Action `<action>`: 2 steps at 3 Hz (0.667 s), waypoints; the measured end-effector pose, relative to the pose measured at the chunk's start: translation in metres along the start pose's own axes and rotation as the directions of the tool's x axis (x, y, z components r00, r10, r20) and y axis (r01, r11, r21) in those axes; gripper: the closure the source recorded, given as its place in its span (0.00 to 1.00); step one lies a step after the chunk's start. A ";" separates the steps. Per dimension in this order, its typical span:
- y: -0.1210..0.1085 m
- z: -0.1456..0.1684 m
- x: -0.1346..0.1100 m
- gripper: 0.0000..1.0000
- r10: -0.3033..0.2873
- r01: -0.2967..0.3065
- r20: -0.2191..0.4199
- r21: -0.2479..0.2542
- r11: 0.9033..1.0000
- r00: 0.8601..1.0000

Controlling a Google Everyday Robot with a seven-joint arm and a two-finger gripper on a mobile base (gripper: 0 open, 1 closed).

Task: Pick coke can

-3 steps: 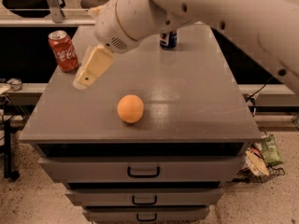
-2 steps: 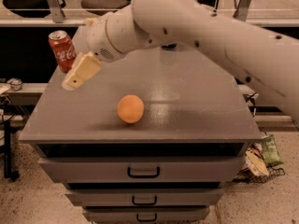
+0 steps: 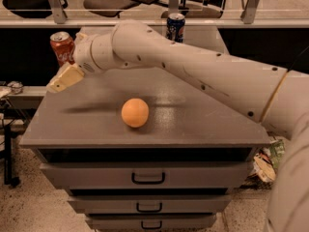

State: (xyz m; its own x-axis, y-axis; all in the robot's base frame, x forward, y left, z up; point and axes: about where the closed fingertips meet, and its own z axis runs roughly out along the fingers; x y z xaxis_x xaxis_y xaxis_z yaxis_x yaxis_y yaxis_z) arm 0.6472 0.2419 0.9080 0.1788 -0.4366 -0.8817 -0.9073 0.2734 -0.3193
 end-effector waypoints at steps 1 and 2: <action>-0.010 0.030 0.010 0.00 0.054 -0.054 0.019 0.031 0.998 0.998; -0.026 0.042 0.025 0.00 0.090 -0.090 0.009 0.069 0.994 0.996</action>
Offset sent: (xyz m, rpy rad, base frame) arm 0.0737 0.0118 -0.0441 0.0605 0.0653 -0.1608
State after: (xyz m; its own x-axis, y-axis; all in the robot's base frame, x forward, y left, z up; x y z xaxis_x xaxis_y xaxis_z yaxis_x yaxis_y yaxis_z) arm 0.6912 0.2602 0.8795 0.0998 -0.4030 -0.9098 -0.8912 0.3705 -0.2619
